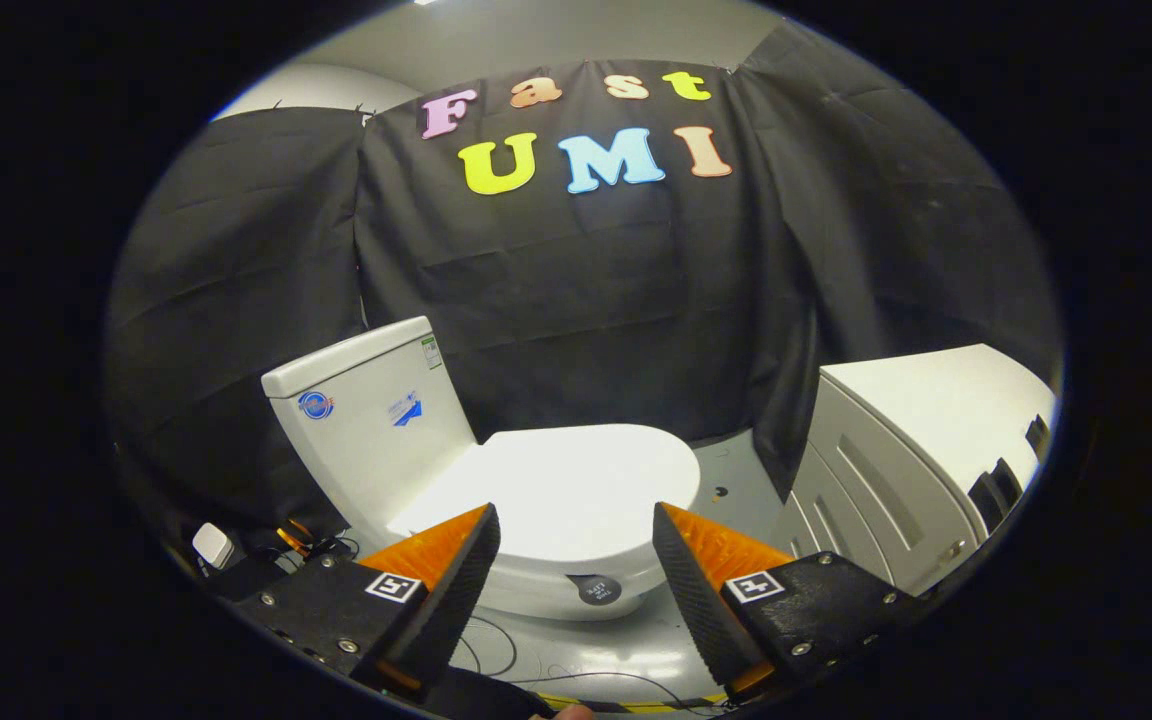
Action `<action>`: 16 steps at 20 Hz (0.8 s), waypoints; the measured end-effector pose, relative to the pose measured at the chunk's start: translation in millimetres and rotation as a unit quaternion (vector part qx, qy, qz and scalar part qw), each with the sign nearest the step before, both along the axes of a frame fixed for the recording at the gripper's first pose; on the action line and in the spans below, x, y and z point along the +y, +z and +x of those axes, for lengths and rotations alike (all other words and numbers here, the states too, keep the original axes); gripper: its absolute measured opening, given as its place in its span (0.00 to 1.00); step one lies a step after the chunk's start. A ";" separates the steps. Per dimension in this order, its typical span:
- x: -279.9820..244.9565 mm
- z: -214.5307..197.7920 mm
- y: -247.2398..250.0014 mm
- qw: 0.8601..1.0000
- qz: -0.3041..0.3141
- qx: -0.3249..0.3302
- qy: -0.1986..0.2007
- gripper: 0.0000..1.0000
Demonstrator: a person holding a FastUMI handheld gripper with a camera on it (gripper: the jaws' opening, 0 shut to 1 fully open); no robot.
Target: Open the toilet lid.
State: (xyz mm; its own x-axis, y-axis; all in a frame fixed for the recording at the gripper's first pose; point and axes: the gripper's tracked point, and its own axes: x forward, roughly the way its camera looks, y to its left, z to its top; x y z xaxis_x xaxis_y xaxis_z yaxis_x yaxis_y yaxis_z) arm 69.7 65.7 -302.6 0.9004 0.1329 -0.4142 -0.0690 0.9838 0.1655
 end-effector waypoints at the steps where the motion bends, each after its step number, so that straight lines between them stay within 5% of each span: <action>1: 1.7 -1.0 -8.1 1.000 0.007 0.007 0.000 0.95; 10: 8.9 2.5 -61.2 0.989 0.133 0.056 -0.030 0.96; 16: 10.9 -0.8 -100.1 0.963 0.248 0.080 -0.070 0.96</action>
State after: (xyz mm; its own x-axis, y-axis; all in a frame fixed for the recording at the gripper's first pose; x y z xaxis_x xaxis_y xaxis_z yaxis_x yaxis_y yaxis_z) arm 68.9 76.6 -402.7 0.8534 0.2321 -0.4667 0.1241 0.7792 0.6144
